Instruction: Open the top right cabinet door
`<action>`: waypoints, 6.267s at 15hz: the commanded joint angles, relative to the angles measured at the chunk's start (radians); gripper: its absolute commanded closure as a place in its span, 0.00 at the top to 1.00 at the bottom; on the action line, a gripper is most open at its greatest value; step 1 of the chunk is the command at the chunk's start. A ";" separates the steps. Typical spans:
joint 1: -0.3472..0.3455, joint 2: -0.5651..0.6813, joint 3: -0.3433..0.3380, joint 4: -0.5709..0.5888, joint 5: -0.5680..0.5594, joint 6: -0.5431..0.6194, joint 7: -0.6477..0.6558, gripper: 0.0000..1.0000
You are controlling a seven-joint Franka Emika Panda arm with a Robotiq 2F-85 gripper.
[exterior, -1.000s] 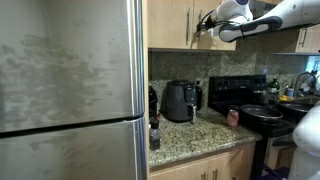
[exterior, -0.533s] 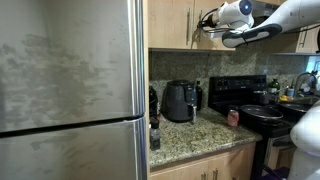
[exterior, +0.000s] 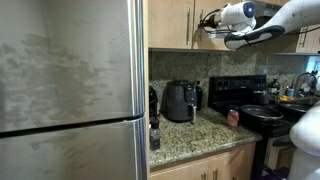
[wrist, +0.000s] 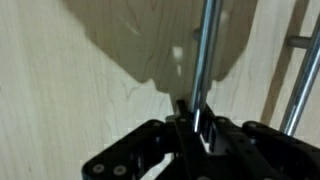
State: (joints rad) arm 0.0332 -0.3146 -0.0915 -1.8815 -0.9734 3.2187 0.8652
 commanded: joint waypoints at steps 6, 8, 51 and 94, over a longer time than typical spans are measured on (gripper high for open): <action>-0.054 -0.450 0.060 -0.377 -0.026 -0.290 0.078 0.04; -0.056 -0.561 0.073 -0.469 -0.015 -0.381 0.092 0.04; -0.095 -0.044 0.160 0.025 0.775 -0.406 -0.722 1.00; -0.506 -0.178 0.423 -0.125 -0.259 -0.360 0.353 0.04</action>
State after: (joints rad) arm -0.4541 -0.3543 0.4191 -1.8141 -1.2466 2.8667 1.2383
